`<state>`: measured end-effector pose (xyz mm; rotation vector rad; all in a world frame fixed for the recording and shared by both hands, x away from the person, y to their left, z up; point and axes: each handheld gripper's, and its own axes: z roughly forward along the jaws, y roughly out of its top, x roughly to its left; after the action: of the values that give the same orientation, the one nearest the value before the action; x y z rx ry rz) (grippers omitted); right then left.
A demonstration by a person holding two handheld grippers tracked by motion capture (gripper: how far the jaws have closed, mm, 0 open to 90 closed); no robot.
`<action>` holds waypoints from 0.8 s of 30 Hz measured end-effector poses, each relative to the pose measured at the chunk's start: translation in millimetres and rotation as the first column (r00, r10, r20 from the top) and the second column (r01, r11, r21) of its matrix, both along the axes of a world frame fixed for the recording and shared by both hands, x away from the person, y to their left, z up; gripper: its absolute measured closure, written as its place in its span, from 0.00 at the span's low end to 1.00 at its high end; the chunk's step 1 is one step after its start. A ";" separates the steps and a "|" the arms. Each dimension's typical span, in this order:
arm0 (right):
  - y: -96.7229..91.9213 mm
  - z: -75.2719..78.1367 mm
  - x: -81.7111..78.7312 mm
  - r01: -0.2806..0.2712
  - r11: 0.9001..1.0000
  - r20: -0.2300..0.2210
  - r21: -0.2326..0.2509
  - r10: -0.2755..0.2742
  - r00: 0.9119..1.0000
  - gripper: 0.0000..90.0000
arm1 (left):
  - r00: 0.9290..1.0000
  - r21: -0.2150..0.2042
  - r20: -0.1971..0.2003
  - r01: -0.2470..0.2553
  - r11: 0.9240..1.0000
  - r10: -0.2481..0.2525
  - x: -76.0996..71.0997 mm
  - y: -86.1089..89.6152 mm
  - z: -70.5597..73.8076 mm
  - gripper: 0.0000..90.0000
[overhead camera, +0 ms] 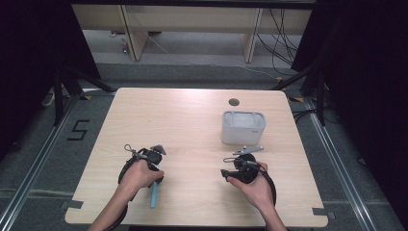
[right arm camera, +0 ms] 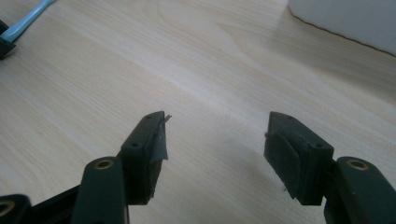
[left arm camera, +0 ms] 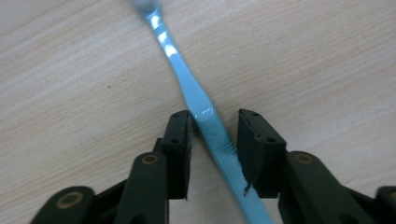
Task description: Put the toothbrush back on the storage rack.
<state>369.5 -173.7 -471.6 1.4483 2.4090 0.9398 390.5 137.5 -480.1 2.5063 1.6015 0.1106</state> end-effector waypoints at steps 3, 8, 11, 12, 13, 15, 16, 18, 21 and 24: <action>-0.6 -0.1 0.7 -0.007 1.000 0.014 -0.006 0.007 1.000 0.43 | 1.000 -0.005 0.005 0.031 1.000 -0.031 -0.7 1.2 -0.4 0.79; 0.1 -0.2 0.0 -0.006 1.000 0.001 0.002 0.006 1.000 0.43 | 0.996 -0.012 0.010 0.091 0.996 -0.091 -1.1 3.7 -1.5 0.86; 0.0 -0.3 -0.1 -0.006 1.000 0.001 0.000 0.006 1.000 0.43 | 0.993 -0.017 0.015 0.116 0.993 -0.115 -1.7 4.1 -1.5 0.87; 0.3 -0.4 -0.2 -0.004 1.000 -0.003 0.002 0.004 1.000 0.43 | 0.992 -0.019 0.018 0.122 0.992 -0.122 -2.1 4.0 -1.7 0.87; 0.0 -0.6 0.2 -0.010 1.000 -0.004 -0.002 0.010 1.000 0.43 | 0.991 -0.017 0.020 0.133 0.991 -0.132 -2.4 4.2 -1.7 0.87; 0.0 -1.2 0.5 -0.015 1.000 -0.010 0.005 0.015 1.000 0.43 | 0.989 -0.020 0.022 0.149 0.989 -0.148 -2.9 5.0 -1.7 0.87; 0.0 -1.2 0.5 -0.015 1.000 -0.010 0.005 0.015 1.000 0.43 | 0.989 -0.020 0.022 0.149 0.989 -0.148 -2.9 5.0 -1.7 0.87; 0.6 -1.1 -0.2 -0.006 1.000 -0.004 0.001 0.006 1.000 0.43 | 0.985 -0.011 0.006 0.174 0.985 -0.174 -2.4 6.3 0.3 0.87; 1.1 -1.5 -0.3 -0.004 1.000 -0.002 -0.001 0.004 1.000 0.43 | 0.982 -0.005 0.015 0.189 0.982 -0.189 -3.9 7.1 -0.8 0.87; 2.4 -3.1 -0.2 -0.004 1.000 0.008 0.009 0.004 1.000 0.43 | 0.978 0.007 0.002 0.210 0.978 -0.210 -3.5 6.6 0.1 0.87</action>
<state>369.3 -171.3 -474.8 1.4403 2.4060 0.9571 387.0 144.1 -480.0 2.6598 1.3267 0.0930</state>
